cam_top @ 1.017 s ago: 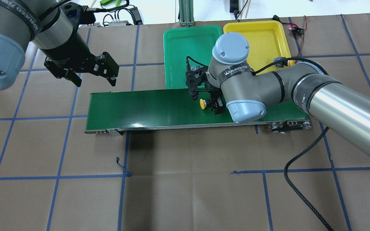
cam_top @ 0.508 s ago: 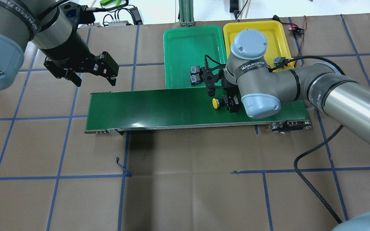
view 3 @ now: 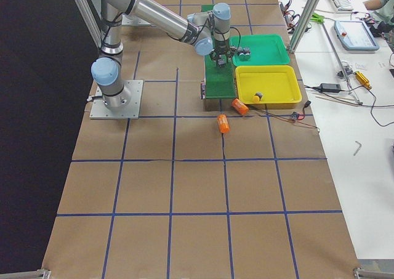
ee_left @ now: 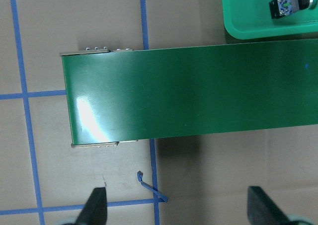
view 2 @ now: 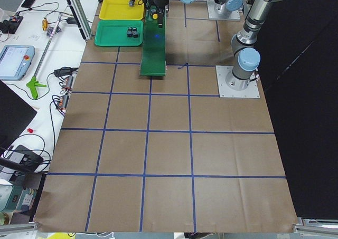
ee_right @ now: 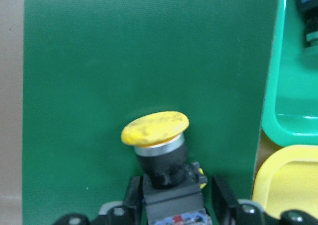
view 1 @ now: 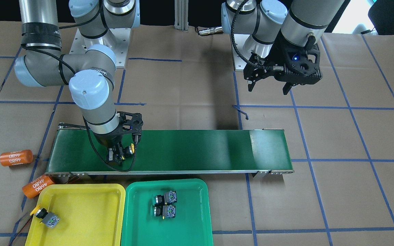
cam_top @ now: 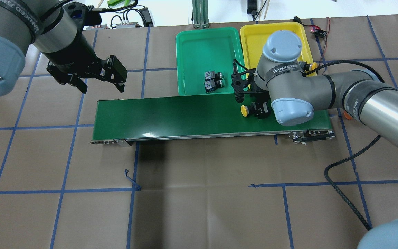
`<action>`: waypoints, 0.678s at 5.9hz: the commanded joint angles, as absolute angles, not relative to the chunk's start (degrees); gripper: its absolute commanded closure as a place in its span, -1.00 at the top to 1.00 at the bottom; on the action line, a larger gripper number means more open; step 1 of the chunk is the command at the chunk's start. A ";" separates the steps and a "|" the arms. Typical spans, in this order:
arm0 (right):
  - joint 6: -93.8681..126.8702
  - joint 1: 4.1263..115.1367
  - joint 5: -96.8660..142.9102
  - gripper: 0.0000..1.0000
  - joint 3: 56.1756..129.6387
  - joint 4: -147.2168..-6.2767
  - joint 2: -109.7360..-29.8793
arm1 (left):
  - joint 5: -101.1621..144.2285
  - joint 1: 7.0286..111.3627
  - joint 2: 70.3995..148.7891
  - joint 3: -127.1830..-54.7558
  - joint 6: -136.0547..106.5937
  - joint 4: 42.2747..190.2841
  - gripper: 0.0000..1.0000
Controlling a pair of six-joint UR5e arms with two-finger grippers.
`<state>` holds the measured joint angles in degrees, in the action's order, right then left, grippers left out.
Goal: Sort buttons by color to trays
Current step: 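Carry yellow-cap button into yellow tray with right gripper and release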
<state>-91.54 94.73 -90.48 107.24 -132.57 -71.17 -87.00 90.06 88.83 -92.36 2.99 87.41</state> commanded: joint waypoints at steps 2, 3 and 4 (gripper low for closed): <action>-95.52 92.21 -92.11 -0.81 106.53 -132.98 -72.15 | -87.01 90.00 89.21 -91.67 2.99 87.54 0.97; -97.10 89.59 -91.94 -0.81 104.70 -132.89 -73.29 | -87.01 89.91 89.12 -91.67 2.99 87.45 0.97; -99.38 87.91 -91.59 -0.81 100.24 -133.15 -72.43 | -86.92 89.91 89.12 -91.58 2.99 87.45 0.97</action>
<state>-97.33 89.71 -91.85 103.73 -132.97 -72.70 -86.98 89.94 89.13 -91.66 2.99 87.47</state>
